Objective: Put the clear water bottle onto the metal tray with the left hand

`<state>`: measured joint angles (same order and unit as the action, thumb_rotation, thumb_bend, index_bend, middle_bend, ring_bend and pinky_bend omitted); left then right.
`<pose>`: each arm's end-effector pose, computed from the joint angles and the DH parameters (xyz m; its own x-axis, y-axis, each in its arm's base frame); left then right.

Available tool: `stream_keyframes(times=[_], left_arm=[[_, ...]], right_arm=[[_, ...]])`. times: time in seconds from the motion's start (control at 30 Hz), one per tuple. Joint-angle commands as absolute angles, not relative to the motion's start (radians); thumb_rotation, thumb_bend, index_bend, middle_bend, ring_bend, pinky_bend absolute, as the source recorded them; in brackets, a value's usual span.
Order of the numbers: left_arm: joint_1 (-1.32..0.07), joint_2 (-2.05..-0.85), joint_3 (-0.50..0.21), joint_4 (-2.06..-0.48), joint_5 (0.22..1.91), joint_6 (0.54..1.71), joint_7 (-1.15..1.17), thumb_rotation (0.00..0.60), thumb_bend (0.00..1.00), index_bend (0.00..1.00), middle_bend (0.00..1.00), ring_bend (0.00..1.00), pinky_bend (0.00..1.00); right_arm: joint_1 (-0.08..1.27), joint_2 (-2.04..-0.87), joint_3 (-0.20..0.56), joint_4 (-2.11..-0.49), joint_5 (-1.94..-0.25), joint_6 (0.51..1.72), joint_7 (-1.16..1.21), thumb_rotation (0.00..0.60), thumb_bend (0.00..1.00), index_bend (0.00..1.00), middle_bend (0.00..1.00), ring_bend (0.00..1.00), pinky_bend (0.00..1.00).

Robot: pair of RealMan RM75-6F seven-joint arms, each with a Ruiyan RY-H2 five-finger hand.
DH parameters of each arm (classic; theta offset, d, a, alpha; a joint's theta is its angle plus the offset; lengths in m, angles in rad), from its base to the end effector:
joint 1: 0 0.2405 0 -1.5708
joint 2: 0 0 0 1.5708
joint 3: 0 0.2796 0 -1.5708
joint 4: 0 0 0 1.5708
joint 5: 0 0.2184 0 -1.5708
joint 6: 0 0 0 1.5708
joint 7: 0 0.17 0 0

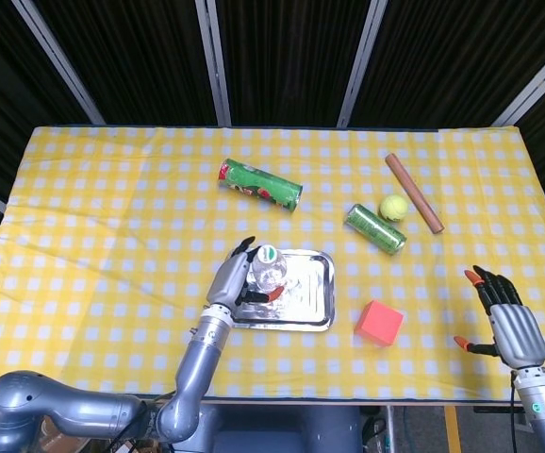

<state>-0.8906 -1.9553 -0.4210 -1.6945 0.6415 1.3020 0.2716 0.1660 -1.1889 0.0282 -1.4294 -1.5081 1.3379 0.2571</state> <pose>-0.0119 0.3374 -0.0989 -0.3552 0.3779 0.8550 0.9274 0.0278 0.3730 -0.3615 -0.2351 0.1311 0.2667 -0.1372 0.9540 -0.9638 -0.0438 0.2631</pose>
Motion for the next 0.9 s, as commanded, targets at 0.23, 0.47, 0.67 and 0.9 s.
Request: stream_keyframes(times=[0.23, 0.47, 0.67, 0.9], left_arm=[[-0.876, -2.025, -0.397, -1.584, 0.673, 1.24, 0.216, 0.6, 0.44, 0.54, 0.5, 0.04, 0.06], [-0.857, -2.038, -0.377, -1.537, 0.693, 1.21, 0.221, 0.6, 0.44, 0.52, 0.48, 0.03, 0.06], [-0.836, -2.037, -0.369, -1.504, 0.693, 1.164, 0.208, 0.6, 0.39, 0.47, 0.43, 0.03, 0.05], [-0.822, -1.984, -0.34, -1.54, 0.722, 1.073, 0.207, 0.6, 0.13, 0.09, 0.12, 0.0, 0.0]], right_arm=[[0.166, -1.189, 0.027, -1.428, -1.51, 1.338, 0.26, 0.6, 0.05, 0.05, 0.0, 0.0, 0.0], [0.168, -1.191, 0.027, -1.429, -1.505, 1.329, 0.25, 0.6, 0.05, 0.05, 0.0, 0.0, 0.0], [0.168, -1.191, 0.027, -1.429, -1.506, 1.33, 0.253, 0.6, 0.05, 0.05, 0.0, 0.0, 0.0], [0.169, -1.192, 0.027, -1.427, -1.502, 1.326, 0.251, 0.6, 0.05, 0.05, 0.0, 0.0, 0.0]])
